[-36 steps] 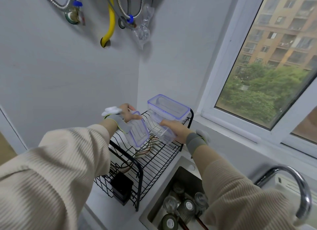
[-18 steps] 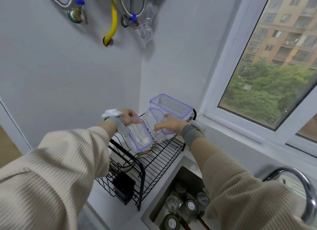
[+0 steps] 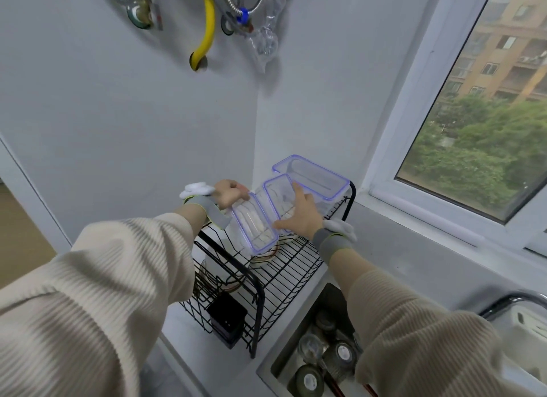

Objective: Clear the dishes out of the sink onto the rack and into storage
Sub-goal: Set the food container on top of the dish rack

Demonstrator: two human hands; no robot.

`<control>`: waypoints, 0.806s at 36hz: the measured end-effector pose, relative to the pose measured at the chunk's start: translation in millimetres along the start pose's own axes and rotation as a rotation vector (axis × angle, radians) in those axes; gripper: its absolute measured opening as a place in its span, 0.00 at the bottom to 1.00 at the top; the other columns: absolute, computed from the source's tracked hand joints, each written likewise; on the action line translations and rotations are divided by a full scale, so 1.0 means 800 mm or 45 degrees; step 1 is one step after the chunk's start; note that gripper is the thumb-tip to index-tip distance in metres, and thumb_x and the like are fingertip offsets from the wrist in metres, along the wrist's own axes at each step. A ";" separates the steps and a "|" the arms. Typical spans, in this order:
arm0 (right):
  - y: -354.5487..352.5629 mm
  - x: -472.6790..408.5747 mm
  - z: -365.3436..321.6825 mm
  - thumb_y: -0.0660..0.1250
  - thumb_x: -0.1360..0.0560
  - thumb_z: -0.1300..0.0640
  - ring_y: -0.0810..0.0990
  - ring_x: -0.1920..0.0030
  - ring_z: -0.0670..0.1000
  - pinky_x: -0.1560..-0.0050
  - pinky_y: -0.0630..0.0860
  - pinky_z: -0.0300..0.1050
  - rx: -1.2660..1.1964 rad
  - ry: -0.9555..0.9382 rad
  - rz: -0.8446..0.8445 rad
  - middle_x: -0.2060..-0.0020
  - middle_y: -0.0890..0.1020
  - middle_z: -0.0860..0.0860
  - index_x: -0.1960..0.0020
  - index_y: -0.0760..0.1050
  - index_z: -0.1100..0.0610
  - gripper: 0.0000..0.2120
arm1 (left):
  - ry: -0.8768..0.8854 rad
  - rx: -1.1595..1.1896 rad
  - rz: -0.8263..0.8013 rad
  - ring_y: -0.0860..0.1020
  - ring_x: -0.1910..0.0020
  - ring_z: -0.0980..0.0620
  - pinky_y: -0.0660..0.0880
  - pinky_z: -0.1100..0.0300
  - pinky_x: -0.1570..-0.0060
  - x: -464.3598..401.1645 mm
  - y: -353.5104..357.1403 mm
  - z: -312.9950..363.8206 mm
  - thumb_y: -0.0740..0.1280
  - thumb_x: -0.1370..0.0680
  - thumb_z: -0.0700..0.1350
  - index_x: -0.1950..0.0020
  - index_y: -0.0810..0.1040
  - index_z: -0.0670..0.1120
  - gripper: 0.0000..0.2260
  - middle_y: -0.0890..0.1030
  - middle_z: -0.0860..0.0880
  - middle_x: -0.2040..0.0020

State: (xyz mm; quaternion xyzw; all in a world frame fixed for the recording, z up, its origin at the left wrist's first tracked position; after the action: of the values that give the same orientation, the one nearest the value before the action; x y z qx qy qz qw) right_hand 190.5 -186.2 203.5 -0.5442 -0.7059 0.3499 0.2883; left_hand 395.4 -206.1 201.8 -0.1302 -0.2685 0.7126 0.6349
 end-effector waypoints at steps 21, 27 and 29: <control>0.024 -0.015 0.004 0.70 0.25 0.50 0.72 0.39 0.57 0.34 0.69 0.52 0.052 -0.171 -0.059 0.36 0.67 0.58 0.25 0.63 0.48 0.31 | -0.045 -0.043 0.098 0.70 0.64 0.48 0.66 0.56 0.61 0.010 0.007 -0.012 0.72 0.41 0.73 0.65 0.68 0.50 0.29 0.72 0.49 0.64; 0.023 -0.013 -0.004 0.62 0.20 0.56 0.74 0.41 0.57 0.35 0.71 0.53 0.139 -0.208 -0.023 0.38 0.69 0.58 0.26 0.65 0.49 0.23 | -0.008 -0.081 0.086 0.67 0.69 0.49 0.64 0.57 0.65 0.010 0.008 -0.006 0.71 0.33 0.68 0.67 0.67 0.49 0.25 0.69 0.50 0.69; 0.024 -0.011 -0.008 0.62 0.20 0.57 0.76 0.43 0.57 0.38 0.73 0.53 0.184 -0.206 -0.009 0.38 0.70 0.58 0.26 0.64 0.50 0.23 | 0.002 -0.093 0.052 0.69 0.67 0.48 0.66 0.58 0.62 0.008 0.009 -0.005 0.71 0.32 0.67 0.65 0.70 0.48 0.23 0.71 0.49 0.69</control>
State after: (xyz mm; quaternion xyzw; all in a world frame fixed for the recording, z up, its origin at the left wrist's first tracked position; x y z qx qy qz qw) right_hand 209.0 -190.6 191.4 -0.4897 -0.7016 0.4415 0.2700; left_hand 390.9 -199.3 195.6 -0.1593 -0.2913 0.7152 0.6150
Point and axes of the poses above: each hand's wrist, its own x-axis away from the middle knuckle, its own y-axis out of the palm, z = x × y, the point moved 4 cm from there along -x, towards the middle knuckle
